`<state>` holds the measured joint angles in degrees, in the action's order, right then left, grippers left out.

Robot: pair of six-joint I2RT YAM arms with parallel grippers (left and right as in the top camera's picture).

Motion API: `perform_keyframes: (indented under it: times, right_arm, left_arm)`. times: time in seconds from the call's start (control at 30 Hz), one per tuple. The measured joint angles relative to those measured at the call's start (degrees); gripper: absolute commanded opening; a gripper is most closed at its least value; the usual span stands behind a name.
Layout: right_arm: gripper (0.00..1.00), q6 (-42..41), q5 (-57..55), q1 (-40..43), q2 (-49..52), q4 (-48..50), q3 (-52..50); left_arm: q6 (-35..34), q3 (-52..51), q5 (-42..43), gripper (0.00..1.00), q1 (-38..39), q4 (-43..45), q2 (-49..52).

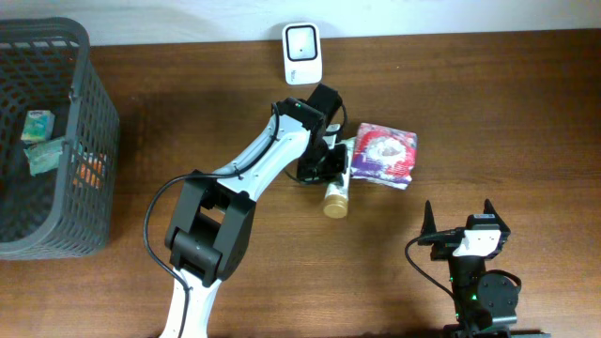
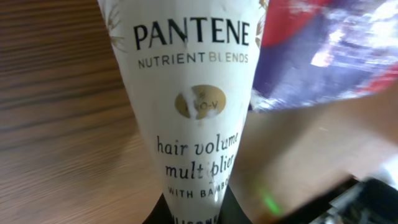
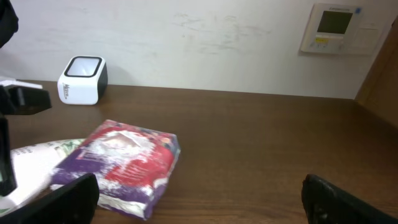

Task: Scan the item barcode
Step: 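Place the Pantene tube beside the floral package and release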

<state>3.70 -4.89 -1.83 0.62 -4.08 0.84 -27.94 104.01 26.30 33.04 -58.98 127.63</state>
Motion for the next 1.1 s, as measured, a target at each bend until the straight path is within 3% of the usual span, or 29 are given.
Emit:
perform_keyframes:
  times: [0.13, 0.37, 0.53, 0.57, 0.6, 0.63, 0.67, 1.0, 1.1]
  right_arm:
    - [0.99, 0.0, 0.0, 0.0, 0.0, 0.0, 0.0]
    - [0.99, 0.0, 0.0, 0.0, 0.0, 0.0, 0.0]
    - [0.98, 0.0, 0.0, 0.0, 0.0, 0.0, 0.0]
    - [0.99, 0.0, 0.0, 0.0, 0.0, 0.0, 0.0]
    - [0.99, 0.0, 0.0, 0.0, 0.0, 0.0, 0.0]
    - [0.99, 0.0, 0.0, 0.0, 0.0, 0.0, 0.0]
    - [0.99, 0.0, 0.0, 0.0, 0.0, 0.0, 0.0]
    - [0.99, 0.0, 0.0, 0.0, 0.0, 0.0, 0.0]
    - [0.99, 0.0, 0.0, 0.0, 0.0, 0.0, 0.0]
  left_arm:
    - [-0.2, 0.0, 5.4, 0.00, 0.0, 4.7, 0.0]
    - [-0.2, 0.0, -17.0, 0.02, -1.4, 7.6, 0.0]
    - [-0.2, 0.0, -19.3, 0.02, 0.7, 10.9, 0.0]
    - [-0.2, 0.0, -19.5, 0.06, 1.2, 11.6, 0.0]
    - [-0.2, 0.0, -19.5, 0.27, 1.8, 12.2, 0.0]
    - [-0.2, 0.0, -19.5, 0.64, 2.3, 12.2, 0.0]
    - [-0.1, 0.0, -19.7, 0.69, 2.5, 12.3, 0.0]
    - [2.7, 4.3, -21.2, 0.71, 0.0, 9.4, -0.6]
    - [6.0, 8.4, -21.9, 0.72, -4.1, 7.8, -6.2]
